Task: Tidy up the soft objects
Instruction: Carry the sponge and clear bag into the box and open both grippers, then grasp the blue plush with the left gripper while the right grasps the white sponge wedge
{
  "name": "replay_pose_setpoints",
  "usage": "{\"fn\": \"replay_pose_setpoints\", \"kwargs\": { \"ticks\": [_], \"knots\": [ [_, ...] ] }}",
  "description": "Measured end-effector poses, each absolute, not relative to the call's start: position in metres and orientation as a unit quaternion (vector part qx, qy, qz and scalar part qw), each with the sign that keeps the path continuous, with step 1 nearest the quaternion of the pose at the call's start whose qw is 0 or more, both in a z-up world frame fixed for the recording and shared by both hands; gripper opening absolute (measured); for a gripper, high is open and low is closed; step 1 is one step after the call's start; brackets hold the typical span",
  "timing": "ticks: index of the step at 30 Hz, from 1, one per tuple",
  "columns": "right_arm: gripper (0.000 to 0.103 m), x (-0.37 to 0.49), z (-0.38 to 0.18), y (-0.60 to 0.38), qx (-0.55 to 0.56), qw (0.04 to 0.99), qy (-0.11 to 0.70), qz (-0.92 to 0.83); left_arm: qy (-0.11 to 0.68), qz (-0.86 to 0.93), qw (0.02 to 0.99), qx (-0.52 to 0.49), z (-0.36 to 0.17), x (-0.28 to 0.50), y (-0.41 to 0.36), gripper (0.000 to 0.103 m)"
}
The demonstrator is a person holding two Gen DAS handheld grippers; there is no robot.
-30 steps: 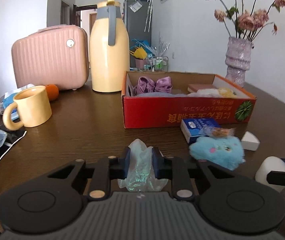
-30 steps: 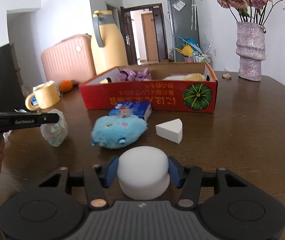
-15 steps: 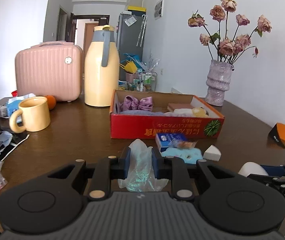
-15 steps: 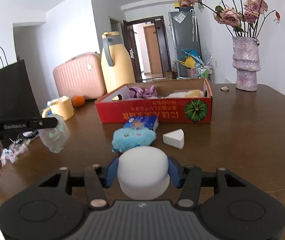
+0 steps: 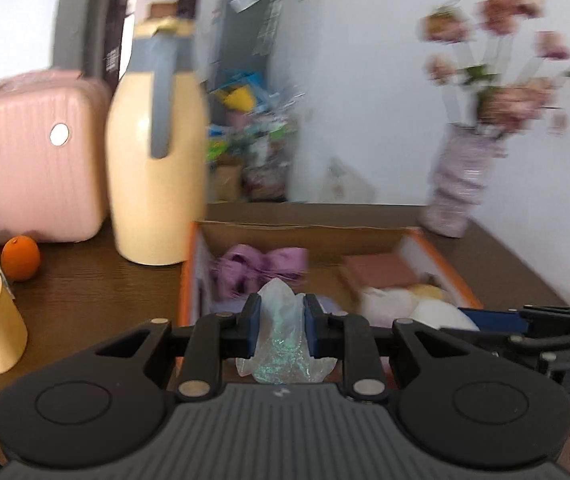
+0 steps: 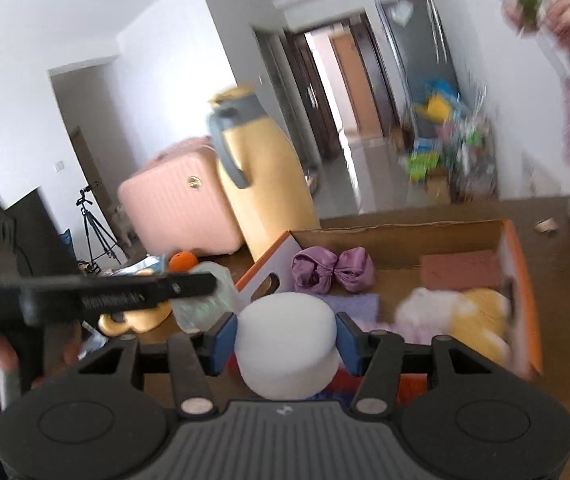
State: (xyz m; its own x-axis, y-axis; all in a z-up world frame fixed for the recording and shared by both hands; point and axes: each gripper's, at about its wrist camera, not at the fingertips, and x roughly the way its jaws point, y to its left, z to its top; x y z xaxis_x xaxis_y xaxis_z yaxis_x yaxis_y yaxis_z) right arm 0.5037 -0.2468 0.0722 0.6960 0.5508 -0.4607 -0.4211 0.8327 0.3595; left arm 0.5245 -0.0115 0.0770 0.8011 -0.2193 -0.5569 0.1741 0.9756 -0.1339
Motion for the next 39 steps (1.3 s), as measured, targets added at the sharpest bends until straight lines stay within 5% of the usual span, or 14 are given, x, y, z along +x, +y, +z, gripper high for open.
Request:
{"fn": "replay_pose_setpoints", "kwargs": {
  "ticks": [12,15,20,28,39],
  "knots": [
    [0.055,0.588,-0.003,-0.175,0.036,0.891,0.379,0.249,0.369,-0.056,0.928,-0.001,0.009,0.570,-0.007,0.026],
    [0.059,0.589,-0.005,-0.179,0.045,0.886,0.390,0.245,0.367,-0.059,0.928,-0.005,0.018,0.566,-0.005,0.038],
    [0.072,0.573,0.031,-0.194,0.060,0.898,0.366,0.239,0.328,-0.065,0.943,-0.005,0.056,0.541,-0.002,0.056],
    [0.074,0.506,0.118,-0.234,0.026,0.935,0.290,0.205,0.256,-0.059,0.964,0.028,0.128,0.468,0.000,0.074],
    [0.079,0.409,0.161,-0.293,0.033,0.957,0.243,0.157,0.221,-0.040,0.974,0.023,0.164,0.384,0.008,0.075]
  ]
}}
